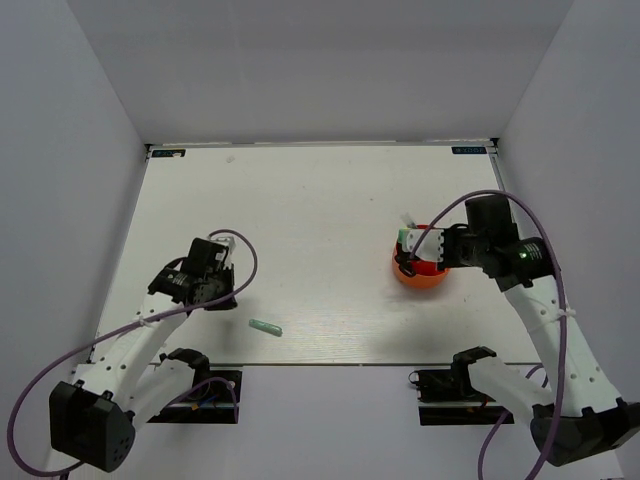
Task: Sort the stationery into containers
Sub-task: Place the stationery in the storage box, then pick up the stationery from the center of the board.
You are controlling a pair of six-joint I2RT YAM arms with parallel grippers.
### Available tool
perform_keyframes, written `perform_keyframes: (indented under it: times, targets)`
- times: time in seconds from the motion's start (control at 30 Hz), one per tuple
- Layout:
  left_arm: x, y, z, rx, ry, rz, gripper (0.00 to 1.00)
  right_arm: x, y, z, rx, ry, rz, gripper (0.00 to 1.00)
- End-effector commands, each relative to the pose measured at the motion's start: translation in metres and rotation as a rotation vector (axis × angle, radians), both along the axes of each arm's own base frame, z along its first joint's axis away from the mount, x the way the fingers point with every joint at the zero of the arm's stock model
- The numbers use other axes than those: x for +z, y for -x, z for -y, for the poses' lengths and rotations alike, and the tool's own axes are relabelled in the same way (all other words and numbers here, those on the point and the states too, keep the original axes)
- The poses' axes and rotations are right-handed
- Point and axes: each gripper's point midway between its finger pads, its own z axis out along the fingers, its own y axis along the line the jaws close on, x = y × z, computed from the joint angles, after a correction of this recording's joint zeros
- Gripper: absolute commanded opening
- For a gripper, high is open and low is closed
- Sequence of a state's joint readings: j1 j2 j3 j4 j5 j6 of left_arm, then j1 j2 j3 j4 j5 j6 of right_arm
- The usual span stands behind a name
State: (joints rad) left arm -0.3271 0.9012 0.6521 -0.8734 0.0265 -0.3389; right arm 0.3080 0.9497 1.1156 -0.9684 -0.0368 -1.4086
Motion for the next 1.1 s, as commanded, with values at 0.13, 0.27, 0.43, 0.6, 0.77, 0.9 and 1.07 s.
perform_keyframes:
  times: [0.13, 0.27, 0.43, 0.6, 0.77, 0.9, 1.07]
  targets:
    - [0.028, -0.008, 0.003, -0.112, -0.111, 0.057, 0.53, 0.005, 0.059, -0.078, -0.135, -0.577, -0.460, 0.00]
    - [0.027, -0.012, -0.008, -0.087, -0.163, 0.092, 0.88, 0.024, 0.116, -0.152, 0.036, -0.840, -0.984, 0.43]
    - [0.024, -0.017, -0.021, 0.007, -0.188, 0.146, 0.94, -0.033, 0.127, -0.203, 0.027, -0.718, -1.158, 0.50]
    - [0.026, -0.021, -0.040, 0.127, -0.201, 0.191, 0.96, -0.070, 0.126, -0.266, 0.043, -0.688, -1.110, 0.57]
    - [0.035, -0.023, -0.058, 0.223, -0.229, 0.259, 0.96, -0.110, 0.118, -0.303, -0.009, -0.635, -0.982, 0.55]
    - [0.042, -0.022, -0.065, 0.262, -0.242, 0.301, 0.97, -0.146, 0.097, -0.325, -0.115, -0.589, -0.847, 0.56]
    - [0.047, -0.021, -0.070, 0.287, -0.247, 0.330, 0.98, -0.154, 0.096, -0.349, -0.115, -0.563, -0.760, 0.56]
